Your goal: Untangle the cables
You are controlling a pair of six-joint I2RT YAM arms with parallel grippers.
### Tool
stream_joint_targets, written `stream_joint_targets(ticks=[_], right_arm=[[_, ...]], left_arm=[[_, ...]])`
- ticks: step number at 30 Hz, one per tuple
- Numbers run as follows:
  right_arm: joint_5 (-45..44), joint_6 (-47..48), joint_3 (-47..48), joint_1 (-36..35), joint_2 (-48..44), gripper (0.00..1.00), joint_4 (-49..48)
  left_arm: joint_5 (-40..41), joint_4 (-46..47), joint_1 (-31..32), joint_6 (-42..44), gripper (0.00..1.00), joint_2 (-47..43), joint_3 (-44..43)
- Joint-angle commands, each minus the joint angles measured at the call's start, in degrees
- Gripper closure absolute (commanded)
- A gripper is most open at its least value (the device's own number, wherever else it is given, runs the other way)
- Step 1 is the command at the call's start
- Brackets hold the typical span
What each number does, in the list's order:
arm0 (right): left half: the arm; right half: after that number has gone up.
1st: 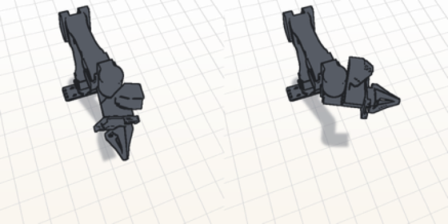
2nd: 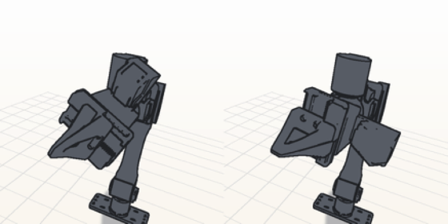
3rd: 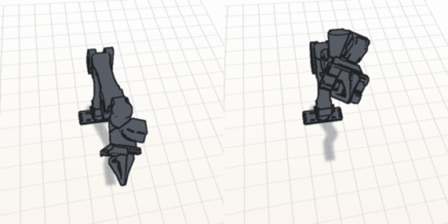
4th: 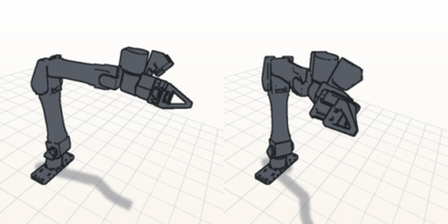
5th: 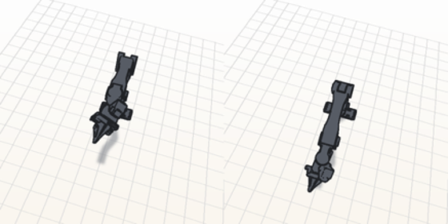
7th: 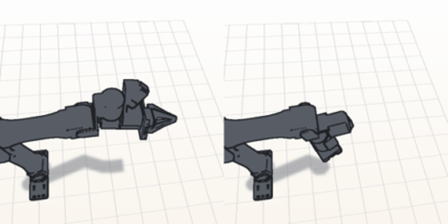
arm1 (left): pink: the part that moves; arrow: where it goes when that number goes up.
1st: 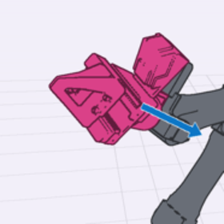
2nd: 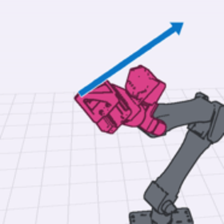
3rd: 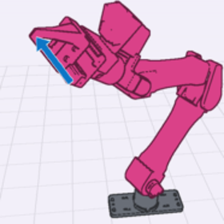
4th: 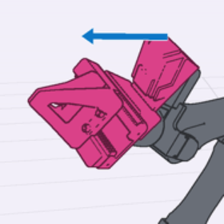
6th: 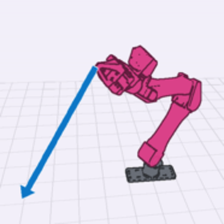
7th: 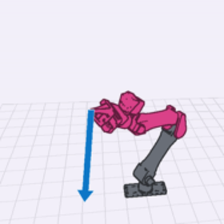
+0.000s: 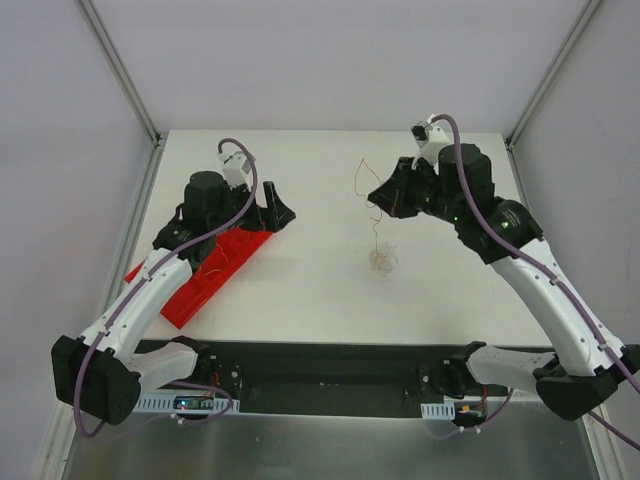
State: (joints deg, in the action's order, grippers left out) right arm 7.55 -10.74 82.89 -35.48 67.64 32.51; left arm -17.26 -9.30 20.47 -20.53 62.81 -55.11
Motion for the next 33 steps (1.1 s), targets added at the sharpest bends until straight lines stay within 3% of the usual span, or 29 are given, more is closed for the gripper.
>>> stream_joint_targets(ticks=[1,4,8,11,16,18,21,23,25,28,30,33], right_arm=[[3.79,3.35,7.52,0.15,-1.89,1.0,-0.62],[2.65,3.62,10.36,0.15,-4.61,1.0,-0.16],[1.86,5.55,15.96,0.15,-5.5,1.0,1.48],[1.15,5.47,17.57,0.15,-5.67,1.0,3.18],[2.29,3.45,17.84,0.24,-6.28,1.0,2.12],[2.38,2.31,16.43,0.24,-6.99,1.0,0.02],[2.47,1.43,18.79,0.33,-6.29,1.0,0.09],[2.21,1.07,20.89,0.41,-5.94,1.0,0.18],[0.89,0.99,23.97,0.42,-5.24,1.0,0.97],[-0.69,1.77,32.91,0.68,-3.05,1.0,2.29],[-2.18,3.09,39.6,0.77,-0.59,1.0,4.13],[-3.33,3.97,48.13,0.77,1.88,1.0,6.25]], left_arm=[[-12.44,8.95,-0.96,-0.82,0.05,-0.05,2.2],[-20.78,16.39,-0.78,-1.87,0.06,-0.14,4.47],[-29.31,36.93,0.0,-11.25,0.06,1.35,10.72],[-19.44,48.47,6.66,-14.88,0.03,3.11,15.11],[1.32,60.15,23.98,-6.98,0.01,12.75,14.95],[2.93,66.92,27.07,-8.9,0.01,21.52,12.68],[-1.8,71.86,28.57,-13.81,0.02,34.36,4.52],[-5.05,75.98,29.36,-18.99,0.1,42.45,0.2],[-5.51,79.52,29.8,-23.74,0.29,48.0,-2.36],[-1.82,71.38,29.1,-27.45,0.58,51.97,-6.13],[-0.85,62.43,28.93,-25.79,0.67,53.47,-10.69],[-1.82,60.72,28.05,-28.23,0.83,56.8,-14.48]])
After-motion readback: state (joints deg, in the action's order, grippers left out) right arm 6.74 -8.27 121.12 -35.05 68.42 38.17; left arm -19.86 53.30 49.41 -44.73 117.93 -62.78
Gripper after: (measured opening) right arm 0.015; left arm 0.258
